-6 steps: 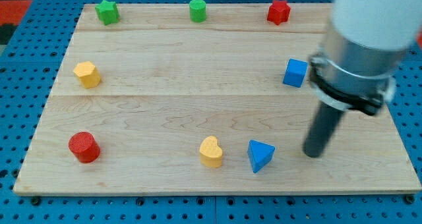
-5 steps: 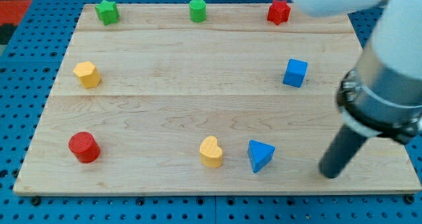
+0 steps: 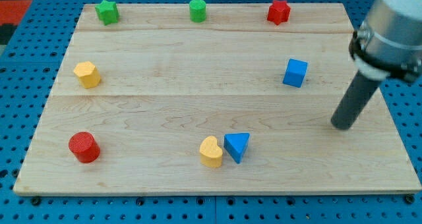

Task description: Slide the blue cube towards bottom center of the board

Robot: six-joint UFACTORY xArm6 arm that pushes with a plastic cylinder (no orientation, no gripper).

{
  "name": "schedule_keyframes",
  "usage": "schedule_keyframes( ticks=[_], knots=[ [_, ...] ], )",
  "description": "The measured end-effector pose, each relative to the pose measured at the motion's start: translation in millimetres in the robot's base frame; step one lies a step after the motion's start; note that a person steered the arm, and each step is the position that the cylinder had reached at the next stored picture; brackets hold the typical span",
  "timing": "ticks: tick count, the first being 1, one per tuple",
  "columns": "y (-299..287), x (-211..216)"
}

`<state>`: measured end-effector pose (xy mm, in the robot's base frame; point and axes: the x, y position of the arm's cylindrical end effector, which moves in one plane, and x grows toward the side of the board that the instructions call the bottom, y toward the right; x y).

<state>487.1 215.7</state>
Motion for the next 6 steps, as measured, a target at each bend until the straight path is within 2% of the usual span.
schedule_keyframes(
  ticks=[1, 2, 3, 5, 6],
  knots=[
    [24, -54],
    [-18, -104],
    [-50, -109],
    [-151, -39],
    [-182, -14]
  ],
)
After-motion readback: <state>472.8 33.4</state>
